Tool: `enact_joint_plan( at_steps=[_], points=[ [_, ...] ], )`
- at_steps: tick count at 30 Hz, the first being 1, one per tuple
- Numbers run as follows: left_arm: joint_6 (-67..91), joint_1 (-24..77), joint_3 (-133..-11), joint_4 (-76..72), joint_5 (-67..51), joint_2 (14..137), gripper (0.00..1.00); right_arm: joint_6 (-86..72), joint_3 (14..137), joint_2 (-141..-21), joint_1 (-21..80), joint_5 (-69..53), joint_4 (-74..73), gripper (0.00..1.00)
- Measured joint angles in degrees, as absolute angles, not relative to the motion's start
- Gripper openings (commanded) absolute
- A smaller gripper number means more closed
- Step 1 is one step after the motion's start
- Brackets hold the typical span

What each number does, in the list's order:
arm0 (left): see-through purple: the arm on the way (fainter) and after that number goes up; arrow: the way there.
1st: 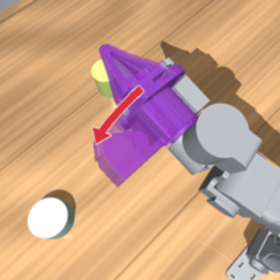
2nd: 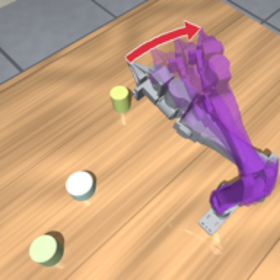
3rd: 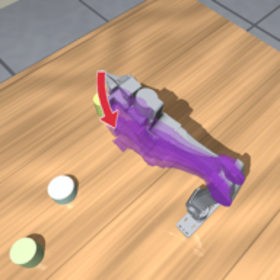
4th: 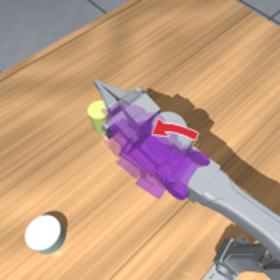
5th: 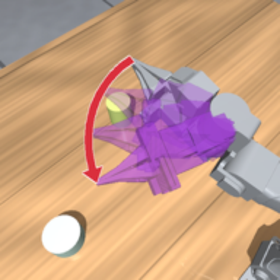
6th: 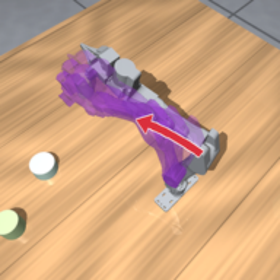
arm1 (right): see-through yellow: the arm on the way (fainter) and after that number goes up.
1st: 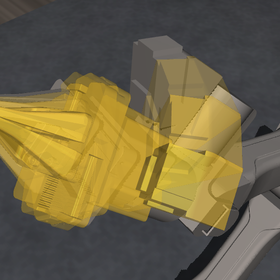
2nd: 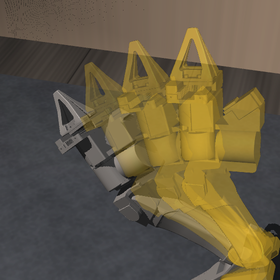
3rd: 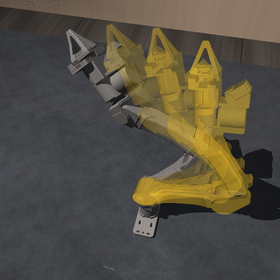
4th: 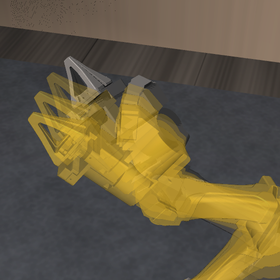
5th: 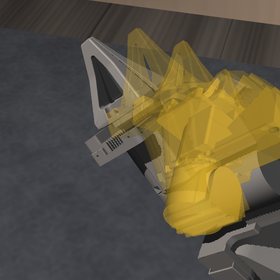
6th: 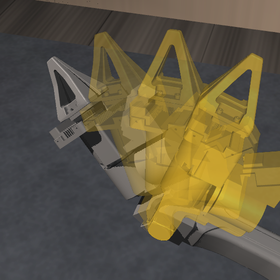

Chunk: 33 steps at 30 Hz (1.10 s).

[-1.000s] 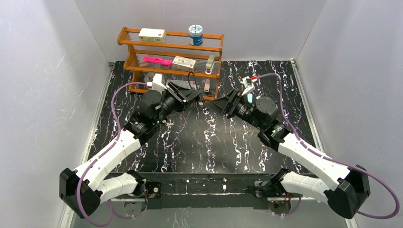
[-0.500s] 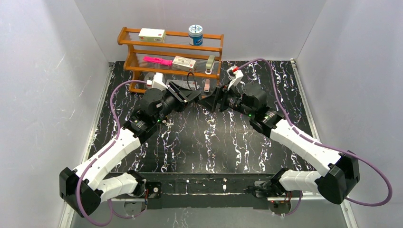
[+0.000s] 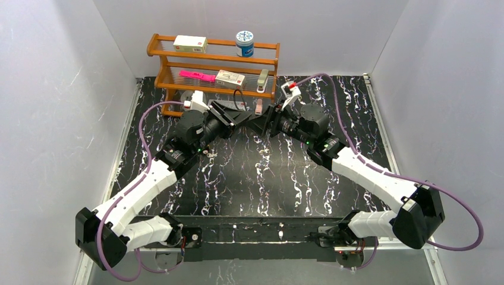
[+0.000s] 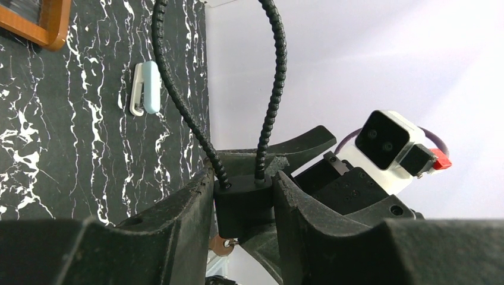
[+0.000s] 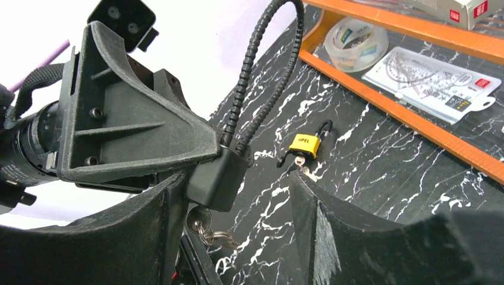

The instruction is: Unlock with the key

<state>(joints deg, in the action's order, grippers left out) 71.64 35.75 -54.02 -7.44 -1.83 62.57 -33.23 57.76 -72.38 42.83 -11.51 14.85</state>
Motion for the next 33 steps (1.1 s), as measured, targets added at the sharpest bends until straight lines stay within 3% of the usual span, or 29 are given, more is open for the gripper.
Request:
enact_joint_plan(
  at_steps=[4,10,12,14,17,20,33],
  points=[
    [73.0,35.7,-53.8,-7.8,-1.4,62.7,0.17,-34.6,55.3,-72.3,42.9,-9.8,20.3,0.59],
    [74.8,35.6,-53.7,-9.5,-0.6,64.4,0.26,-34.5,55.2,-72.8,43.2,-8.6,22.7,0.18],
    [75.2,35.5,-53.7,-9.4,-0.2,64.6,0.33,-34.2,55.2,-73.0,43.0,-8.3,23.1,0.11],
    [75.4,35.5,-53.7,-9.5,0.0,64.6,0.49,-34.1,55.2,-73.1,43.0,-7.8,23.4,0.05],
    [74.9,35.5,-53.7,-10.3,-0.1,64.5,0.81,-34.6,55.0,-73.1,43.0,-7.3,24.1,0.01],
    [74.3,35.8,-53.6,-10.7,0.0,63.7,0.95,-36.0,54.5,-72.8,42.6,-7.2,23.9,0.01],
    [66.1,35.7,-42.6,-17.5,0.9,51.2,0.98,-47.9,54.0,-67.7,32.0,-22.2,26.7,0.01]
  ],
)
